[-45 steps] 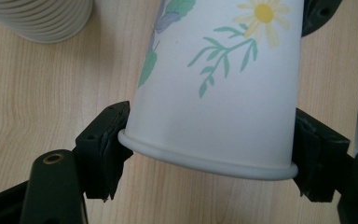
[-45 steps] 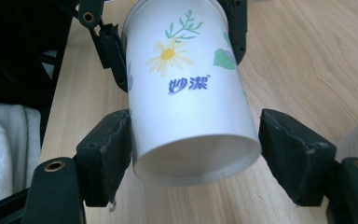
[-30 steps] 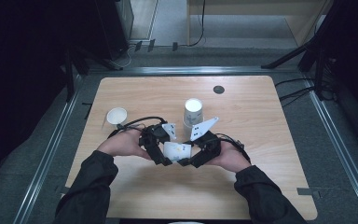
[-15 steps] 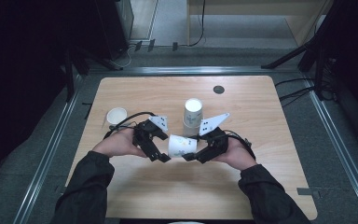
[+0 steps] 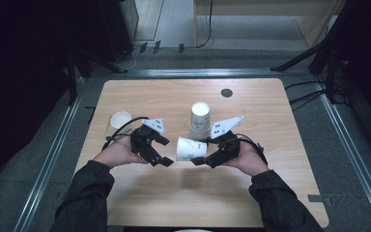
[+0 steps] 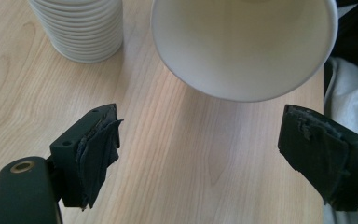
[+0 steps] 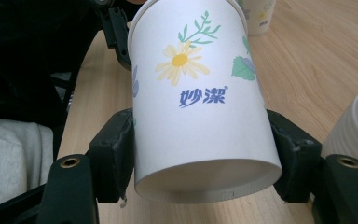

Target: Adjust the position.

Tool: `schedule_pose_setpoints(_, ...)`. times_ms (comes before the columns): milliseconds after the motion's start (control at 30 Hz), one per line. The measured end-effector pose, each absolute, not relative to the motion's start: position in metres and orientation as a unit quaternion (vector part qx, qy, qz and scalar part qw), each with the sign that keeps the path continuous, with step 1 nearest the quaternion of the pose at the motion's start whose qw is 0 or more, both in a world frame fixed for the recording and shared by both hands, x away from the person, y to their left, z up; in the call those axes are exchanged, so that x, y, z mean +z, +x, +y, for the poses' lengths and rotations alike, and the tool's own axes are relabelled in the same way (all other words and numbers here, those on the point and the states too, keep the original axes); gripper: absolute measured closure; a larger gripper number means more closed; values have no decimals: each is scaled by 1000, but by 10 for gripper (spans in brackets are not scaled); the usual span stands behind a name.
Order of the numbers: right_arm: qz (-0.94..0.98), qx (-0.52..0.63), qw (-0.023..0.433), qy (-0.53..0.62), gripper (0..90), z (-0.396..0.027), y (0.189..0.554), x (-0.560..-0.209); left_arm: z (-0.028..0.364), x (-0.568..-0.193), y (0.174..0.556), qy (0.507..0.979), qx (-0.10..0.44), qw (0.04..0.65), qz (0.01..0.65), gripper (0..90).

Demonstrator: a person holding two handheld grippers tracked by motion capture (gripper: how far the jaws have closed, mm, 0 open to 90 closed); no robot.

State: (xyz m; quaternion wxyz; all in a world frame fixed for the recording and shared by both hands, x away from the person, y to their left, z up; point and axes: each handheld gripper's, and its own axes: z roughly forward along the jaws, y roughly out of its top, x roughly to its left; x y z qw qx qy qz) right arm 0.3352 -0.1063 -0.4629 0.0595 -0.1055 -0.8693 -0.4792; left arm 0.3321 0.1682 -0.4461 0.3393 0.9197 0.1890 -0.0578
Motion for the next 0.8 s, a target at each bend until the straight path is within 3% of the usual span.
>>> schedule_pose_setpoints(800, -869, -479, 91, -87, 336, -99, 333, -468, 153, -453, 327, 891, -81, 415, 163, 145)
